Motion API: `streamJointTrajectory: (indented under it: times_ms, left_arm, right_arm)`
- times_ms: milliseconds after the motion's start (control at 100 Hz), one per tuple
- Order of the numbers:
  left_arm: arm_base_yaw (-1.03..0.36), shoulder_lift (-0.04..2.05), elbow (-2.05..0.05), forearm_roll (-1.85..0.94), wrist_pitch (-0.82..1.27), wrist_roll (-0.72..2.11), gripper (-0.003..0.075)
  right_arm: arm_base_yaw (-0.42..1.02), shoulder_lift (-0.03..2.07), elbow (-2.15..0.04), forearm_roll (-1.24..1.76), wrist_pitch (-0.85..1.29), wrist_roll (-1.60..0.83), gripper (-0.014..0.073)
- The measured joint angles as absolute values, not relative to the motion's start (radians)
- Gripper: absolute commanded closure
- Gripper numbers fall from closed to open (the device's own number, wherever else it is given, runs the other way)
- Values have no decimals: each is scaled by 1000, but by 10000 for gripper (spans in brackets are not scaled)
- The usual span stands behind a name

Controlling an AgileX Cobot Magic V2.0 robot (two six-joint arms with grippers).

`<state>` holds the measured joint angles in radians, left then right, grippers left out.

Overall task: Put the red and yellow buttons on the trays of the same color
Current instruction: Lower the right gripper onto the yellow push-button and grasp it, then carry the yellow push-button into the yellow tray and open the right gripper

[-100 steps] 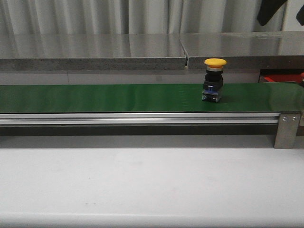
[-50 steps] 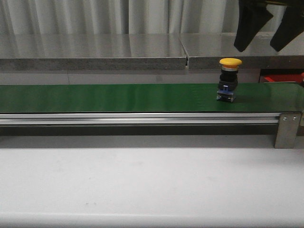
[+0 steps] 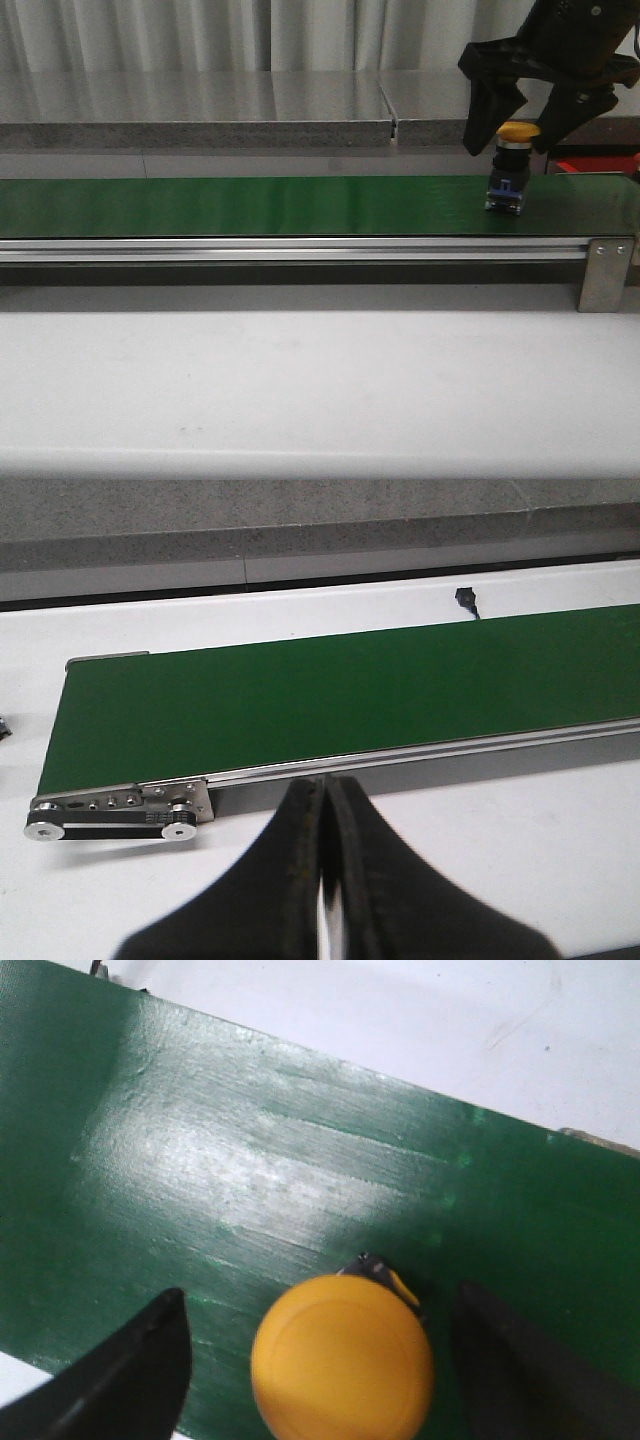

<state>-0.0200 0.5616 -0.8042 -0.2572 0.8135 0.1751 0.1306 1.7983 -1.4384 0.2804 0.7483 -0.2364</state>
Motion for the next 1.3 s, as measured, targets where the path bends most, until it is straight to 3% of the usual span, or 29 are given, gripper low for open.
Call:
streamJointTrajectory:
  times_ms: [110, 190, 620, 1300]
  left_arm:
    - [-20, 562, -804, -257, 813, 175, 741]
    - [-20, 562, -804, -257, 813, 175, 741]
    - [-20, 562, -804, -257, 813, 175, 741]
    - [-20, 562, -804, -257, 813, 175, 741]
  right_arm:
    - [131, 1800, -1438, 280, 731, -236, 380]
    - [131, 1800, -1438, 280, 723, -236, 433]
    - [88, 1665, -1403, 280, 707, -236, 431]
    - [-363, 1559, -1205, 316, 588, -168, 431]
